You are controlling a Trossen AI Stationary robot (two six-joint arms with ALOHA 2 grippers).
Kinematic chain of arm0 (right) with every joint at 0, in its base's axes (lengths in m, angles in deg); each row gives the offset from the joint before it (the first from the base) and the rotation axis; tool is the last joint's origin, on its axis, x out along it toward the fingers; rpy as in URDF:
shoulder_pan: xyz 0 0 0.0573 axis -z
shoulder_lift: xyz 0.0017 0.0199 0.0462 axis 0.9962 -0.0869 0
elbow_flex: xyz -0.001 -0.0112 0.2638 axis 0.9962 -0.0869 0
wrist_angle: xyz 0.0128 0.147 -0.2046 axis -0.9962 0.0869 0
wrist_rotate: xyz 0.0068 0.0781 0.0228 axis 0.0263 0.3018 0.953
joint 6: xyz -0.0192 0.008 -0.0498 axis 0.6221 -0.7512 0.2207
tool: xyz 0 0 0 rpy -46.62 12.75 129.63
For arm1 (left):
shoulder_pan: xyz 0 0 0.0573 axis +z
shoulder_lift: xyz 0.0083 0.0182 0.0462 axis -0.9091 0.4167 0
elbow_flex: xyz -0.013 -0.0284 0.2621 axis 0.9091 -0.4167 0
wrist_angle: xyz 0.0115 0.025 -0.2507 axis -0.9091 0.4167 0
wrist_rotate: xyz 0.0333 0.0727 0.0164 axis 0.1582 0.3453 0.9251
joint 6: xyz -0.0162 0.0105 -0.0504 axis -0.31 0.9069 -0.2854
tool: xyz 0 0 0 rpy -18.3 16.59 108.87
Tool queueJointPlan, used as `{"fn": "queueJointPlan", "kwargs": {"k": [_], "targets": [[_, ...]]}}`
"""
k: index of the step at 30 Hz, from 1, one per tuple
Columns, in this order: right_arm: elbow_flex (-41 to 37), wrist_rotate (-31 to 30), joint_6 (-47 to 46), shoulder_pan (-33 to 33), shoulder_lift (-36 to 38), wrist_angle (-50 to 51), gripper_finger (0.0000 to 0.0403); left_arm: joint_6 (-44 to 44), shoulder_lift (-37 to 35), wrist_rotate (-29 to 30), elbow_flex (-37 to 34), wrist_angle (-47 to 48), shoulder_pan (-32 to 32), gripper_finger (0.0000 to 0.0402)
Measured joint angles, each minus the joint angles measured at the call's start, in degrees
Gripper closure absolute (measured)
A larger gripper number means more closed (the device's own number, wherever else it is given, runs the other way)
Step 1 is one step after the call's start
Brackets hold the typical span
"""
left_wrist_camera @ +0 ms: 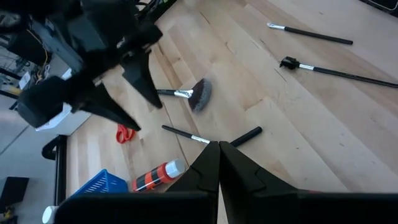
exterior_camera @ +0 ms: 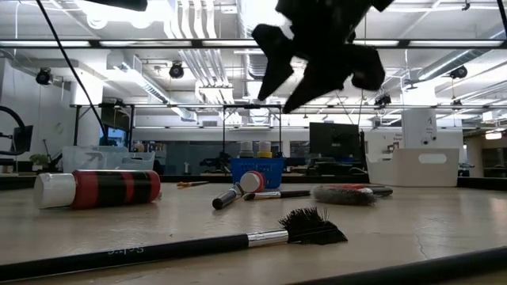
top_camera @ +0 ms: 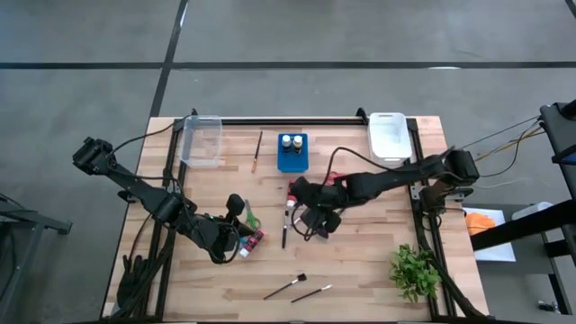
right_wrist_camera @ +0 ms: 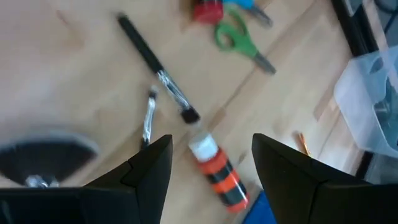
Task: Pick & Place Paint Supplies
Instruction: Put the orange paint bottle into the blue bin
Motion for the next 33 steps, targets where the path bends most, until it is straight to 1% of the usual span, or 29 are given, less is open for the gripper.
{"fn": "queueJointPlan", "kwargs": {"k": [4, 12, 14, 18, 23, 29, 33], "targets": [[-1.55, -1.25, 0.53, 0.97, -0.89, -1.72, 0.0183, 0.02, 0.0, 0.0, 0.0, 0.07, 0.0, 0.039], [-2.95, -1.21, 1.77, 1.88, -1.73, -6.84, 0.0183, 0.02, 0.0, 0.0, 0.0, 0.07, 0.0, 0.039], [-2.9, -0.19, 1.85, 1.99, -1.98, -7.3, 0.0183, 0.04, 0.0, 0.0, 0.0, 0.07, 0.0, 0.039], [-1.59, 2.26, 1.23, 2.51, -3.92, -7.33, 0.0183, 0.07, 0.0, 0.0, 0.0, 0.07, 0.0, 0.039], [0.17, 2.22, 3.32, 3.0, -7.64, -7.14, 0.0184, 0.17, 0.0, 0.0, 0.0, 0.07, 0.0, 0.039], [2.38, 2.24, 3.54, 4.56, -10.82, -6.54, 0.0184, 0.11, 0.0, 0.0, 0.0, 0.05, 0.0, 0.039], [4.11, 2.22, 3.76, 5.72, -13.04, -4.32, 0.0184, 0.17, 0.0, 0.0, 0.0, 0.07, 0.0, 0.039]]}}
